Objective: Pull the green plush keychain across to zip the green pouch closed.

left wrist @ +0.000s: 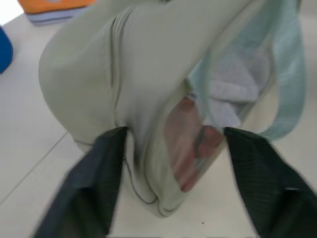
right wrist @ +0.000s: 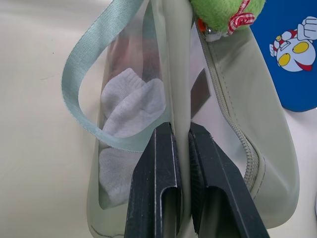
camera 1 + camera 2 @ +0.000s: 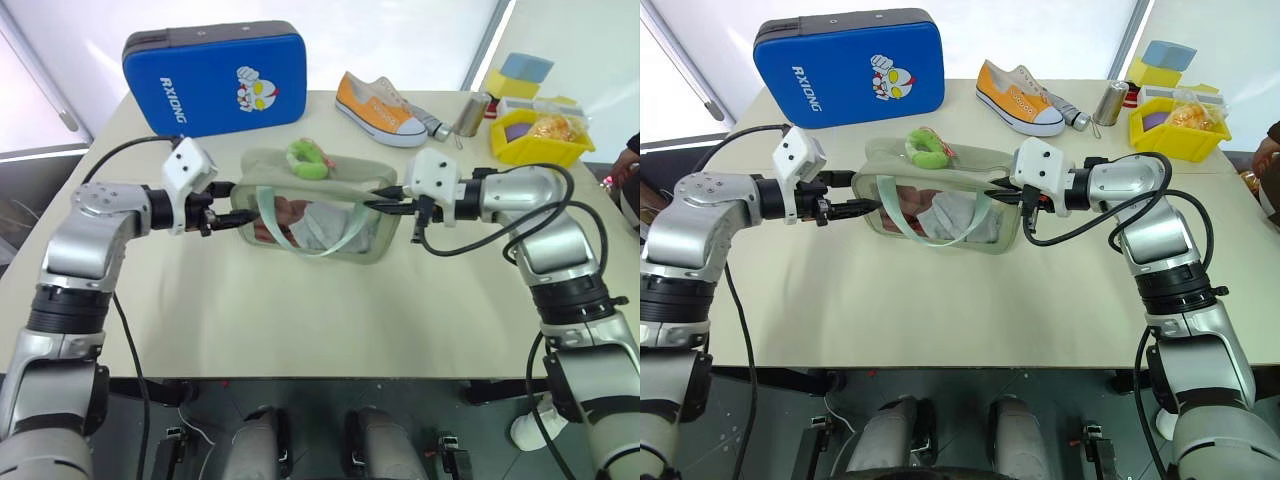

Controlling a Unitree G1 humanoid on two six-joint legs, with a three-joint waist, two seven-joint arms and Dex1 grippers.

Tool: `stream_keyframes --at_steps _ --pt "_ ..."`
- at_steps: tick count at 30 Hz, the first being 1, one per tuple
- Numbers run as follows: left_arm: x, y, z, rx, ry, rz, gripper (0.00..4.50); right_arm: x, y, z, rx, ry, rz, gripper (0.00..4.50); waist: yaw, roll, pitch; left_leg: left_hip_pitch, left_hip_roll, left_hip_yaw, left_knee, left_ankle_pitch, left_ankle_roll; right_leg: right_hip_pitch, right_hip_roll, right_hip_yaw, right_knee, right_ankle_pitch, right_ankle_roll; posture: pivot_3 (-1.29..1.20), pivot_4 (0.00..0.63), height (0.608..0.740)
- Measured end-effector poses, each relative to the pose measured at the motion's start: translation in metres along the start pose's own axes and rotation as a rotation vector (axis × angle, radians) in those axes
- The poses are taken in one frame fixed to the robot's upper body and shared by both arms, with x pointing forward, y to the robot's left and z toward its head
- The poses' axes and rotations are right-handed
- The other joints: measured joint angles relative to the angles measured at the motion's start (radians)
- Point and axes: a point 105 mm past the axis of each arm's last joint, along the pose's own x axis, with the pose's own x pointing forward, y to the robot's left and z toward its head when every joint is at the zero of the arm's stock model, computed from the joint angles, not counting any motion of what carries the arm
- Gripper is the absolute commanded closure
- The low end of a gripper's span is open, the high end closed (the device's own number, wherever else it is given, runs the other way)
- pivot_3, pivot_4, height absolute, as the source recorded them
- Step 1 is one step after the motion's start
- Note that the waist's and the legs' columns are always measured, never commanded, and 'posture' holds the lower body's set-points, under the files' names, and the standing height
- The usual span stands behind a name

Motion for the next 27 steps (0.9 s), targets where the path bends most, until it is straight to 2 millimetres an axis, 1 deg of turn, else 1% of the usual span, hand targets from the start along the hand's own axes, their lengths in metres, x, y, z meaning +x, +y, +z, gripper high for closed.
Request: stream_keyframes --at_steps 3,8,10,11,12,13,15,18,21,24,25,27 --pt "-0.001 0.002 -0.001 0.009 0.000 0.001 4.48 0.000 0.000 0.000 0.000 0.001 -0.001 4.50 0.001 0.000 0.000 0.000 0.000 0.000 0.000 0.000 0.000 0.000 0.000 0.000 0.000 0.000 0.000 0.00 0.150 0.740" --pt "0.002 0.003 0.001 0.001 -0.008 0.002 4.48 0.000 -0.001 -0.001 0.004 0.003 -0.006 4.50 0.001 0.000 0.000 0.000 0.000 0.000 0.000 0.000 0.000 0.000 0.000 0.000 0.000 0.000 0.000 0.00 0.150 0.740" --pt "0.002 0.002 0.001 -0.004 -0.006 -0.006 4.50 0.000 -0.001 -0.001 0.015 0.006 -0.007 3.68 0.001 0.000 0.000 0.000 0.000 0.000 0.000 0.000 0.000 0.000 0.000 0.000 0.000 0.000 0.000 0.00 0.150 0.740" --pt "0.002 0.001 0.001 -0.004 -0.005 -0.015 4.50 0.000 -0.001 -0.002 0.021 0.008 -0.008 3.35 0.001 0.000 0.000 0.000 0.000 0.000 0.000 0.000 0.000 0.000 0.000 0.000 0.000 0.000 0.000 0.00 0.150 0.740" --pt "0.002 -0.001 0.003 0.000 -0.009 -0.027 4.50 0.000 -0.001 -0.002 0.027 0.010 -0.007 2.77 0.002 0.000 0.000 0.000 0.000 0.000 0.000 0.000 0.000 0.000 0.000 0.000 0.000 0.000 0.000 0.00 0.150 0.740" --pt "0.002 -0.003 0.005 0.006 -0.012 -0.037 4.50 -0.001 -0.001 -0.002 0.029 0.012 -0.006 2.37 0.003 0.000 0.000 0.000 0.000 0.000 0.000 0.000 0.000 0.000 0.000 0.000 0.000 0.000 0.000 0.00 0.150 0.740" --pt "0.002 -0.005 0.007 0.010 -0.012 -0.051 4.50 -0.002 -0.005 0.000 0.038 0.019 -0.007 1.29 0.003 0.000 0.000 0.000 0.000 0.000 0.000 0.000 0.000 0.000 -0.001 0.000 0.000 0.000 0.000 0.00 0.150 0.740" --pt "0.001 -0.006 0.008 0.007 -0.011 -0.056 4.50 -0.007 -0.017 0.016 0.060 -0.011 -0.022 1.29 0.001 0.000 0.000 0.000 0.000 0.000 0.000 0.000 0.000 0.000 0.000 0.000 0.000 0.000 0.000 0.00 0.150 0.740" --pt "0.001 -0.007 0.009 0.014 -0.013 -0.054 4.50 -0.004 -0.027 0.045 0.083 -0.102 -0.040 1.29 -0.001 0.000 0.000 0.000 0.000 0.000 0.000 0.000 0.000 0.000 0.000 0.000 0.000 0.000 0.000 0.00 0.150 0.740" --pt "0.002 -0.008 0.010 0.021 -0.018 -0.055 4.50 0.015 -0.024 0.070 0.120 -0.210 -0.028 1.29 -0.004 0.000 0.000 0.000 0.000 0.000 0.000 0.000 0.000 0.000 0.000 0.000 0.001 0.000 0.000 0.00 0.150 0.740" --pt "0.002 -0.008 0.010 0.021 -0.019 -0.056 4.50 0.024 -0.021 0.076 0.133 -0.235 -0.018 1.29 -0.002 0.000 0.000 0.000 0.000 0.000 0.000 0.000 0.000 0.000 0.000 0.000 0.001 0.000 0.000 0.00 0.150 0.740" --pt "0.003 -0.009 0.011 0.021 -0.021 -0.057 4.50 0.036 -0.015 0.078 0.147 -0.248 -0.001 1.29 0.000 0.000 0.000 -0.001 0.000 0.000 0.000 0.000 0.000 -0.001 0.000 0.000 0.001 0.000 0.000 0.00 0.150 0.740"
